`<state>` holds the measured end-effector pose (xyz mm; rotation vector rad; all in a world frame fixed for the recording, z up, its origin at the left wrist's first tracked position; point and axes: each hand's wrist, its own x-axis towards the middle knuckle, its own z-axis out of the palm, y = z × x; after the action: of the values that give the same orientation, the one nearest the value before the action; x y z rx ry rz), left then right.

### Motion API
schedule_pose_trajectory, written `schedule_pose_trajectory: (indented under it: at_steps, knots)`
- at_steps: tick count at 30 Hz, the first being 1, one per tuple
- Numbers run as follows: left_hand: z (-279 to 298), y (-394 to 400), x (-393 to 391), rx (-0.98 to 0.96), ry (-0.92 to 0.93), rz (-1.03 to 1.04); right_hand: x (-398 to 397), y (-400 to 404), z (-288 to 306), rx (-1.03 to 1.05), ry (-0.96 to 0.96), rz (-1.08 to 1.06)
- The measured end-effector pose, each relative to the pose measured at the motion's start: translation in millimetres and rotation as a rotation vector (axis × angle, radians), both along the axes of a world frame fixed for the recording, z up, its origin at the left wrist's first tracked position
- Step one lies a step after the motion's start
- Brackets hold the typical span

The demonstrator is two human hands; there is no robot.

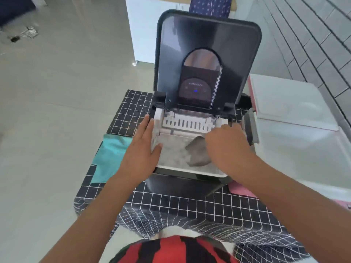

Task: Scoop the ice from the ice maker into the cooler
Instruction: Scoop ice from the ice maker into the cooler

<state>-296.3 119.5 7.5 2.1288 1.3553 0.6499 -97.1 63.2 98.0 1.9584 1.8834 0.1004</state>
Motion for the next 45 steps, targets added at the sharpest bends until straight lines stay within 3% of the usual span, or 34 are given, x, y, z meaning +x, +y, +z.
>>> schedule_pose_trajectory:
  at_steps: [12,17,24,45]
  knots:
    - [-7.7,4.1,-7.6,-0.020,-0.053,-0.061,6.4,19.1,-22.5,0.113,-0.014,0.076]
    - [-12.4,6.4,-8.1,-0.021,-0.063,-0.077,16.5,19.5,-26.0,0.049,-0.014,0.081]
    - [-19.3,8.3,-7.9,0.013,-0.070,-0.067,4.1,14.6,-57.1,-0.017,0.159,0.121]
    - [-16.5,3.2,-7.2,0.069,-0.094,-0.052,15.6,-22.1,-68.8,0.274,0.331,0.050]
